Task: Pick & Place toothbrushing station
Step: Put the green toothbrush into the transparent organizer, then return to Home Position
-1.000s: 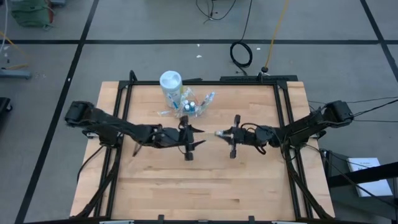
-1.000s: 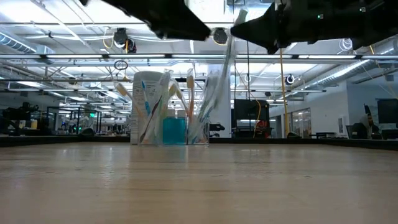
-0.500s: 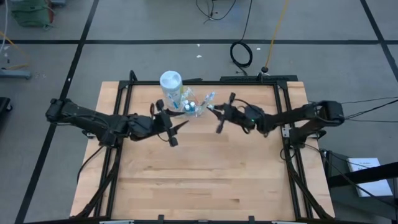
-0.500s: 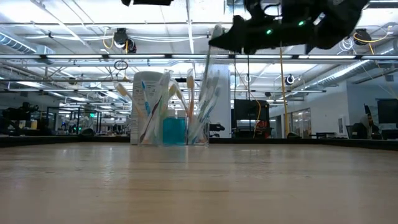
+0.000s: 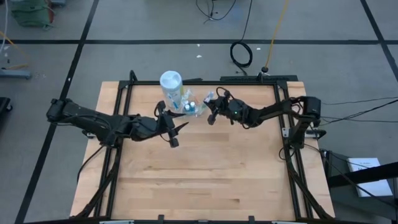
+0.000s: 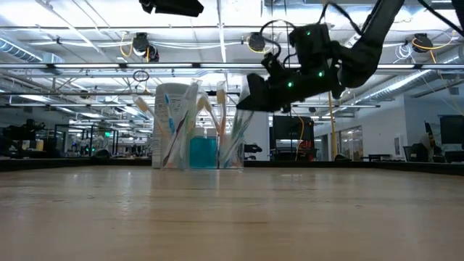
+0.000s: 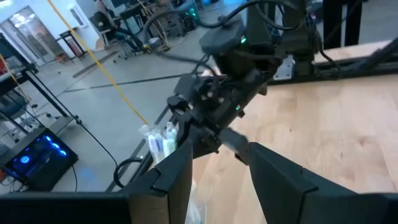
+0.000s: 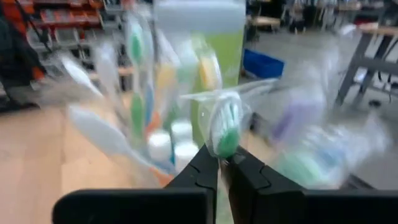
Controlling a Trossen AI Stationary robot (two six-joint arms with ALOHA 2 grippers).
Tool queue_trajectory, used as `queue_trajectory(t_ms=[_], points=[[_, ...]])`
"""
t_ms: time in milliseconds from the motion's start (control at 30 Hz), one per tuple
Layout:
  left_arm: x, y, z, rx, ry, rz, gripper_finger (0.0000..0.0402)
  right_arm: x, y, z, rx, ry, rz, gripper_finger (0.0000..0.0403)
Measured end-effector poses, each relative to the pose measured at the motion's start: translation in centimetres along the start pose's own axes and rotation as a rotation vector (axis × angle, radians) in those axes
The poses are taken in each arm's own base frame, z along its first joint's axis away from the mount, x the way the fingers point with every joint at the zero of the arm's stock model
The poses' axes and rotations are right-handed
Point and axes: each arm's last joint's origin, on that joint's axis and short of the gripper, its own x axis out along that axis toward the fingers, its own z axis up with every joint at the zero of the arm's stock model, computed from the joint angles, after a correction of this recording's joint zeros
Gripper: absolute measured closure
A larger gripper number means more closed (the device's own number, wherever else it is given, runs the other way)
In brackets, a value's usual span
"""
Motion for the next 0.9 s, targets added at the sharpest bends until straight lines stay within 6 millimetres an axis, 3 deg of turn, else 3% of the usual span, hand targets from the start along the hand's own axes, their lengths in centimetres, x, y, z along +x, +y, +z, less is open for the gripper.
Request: queue_trajectory(t_ms=[267, 533, 733, 900], points=[[0.0, -0.1, -0.1, -0.011, 0.004, -0.003, 0.0240, 0.4, -0.1, -1.0, -0.049, 0.012, 0.036, 0.0360], [0.0, -0.1, -0.1, -0.024, 0.007, -0.005, 0.0240, -0.5, -0.2, 1.0, -0.094, -0.003, 0.038, 0.0281], [-0.3, 0.1, -0.8, 0.052, 0.081, 0.014, 0.0240, -3.6, 0.4, 3.7, -0.178, 0.109, 0.083, 0.0248], [-1.4, 0.8, -1.7, 0.045, 0.176, 0.108, 0.0240, -8.0, 0.8, 6.9, -0.231, 0.145, 0.145, 0.0244]])
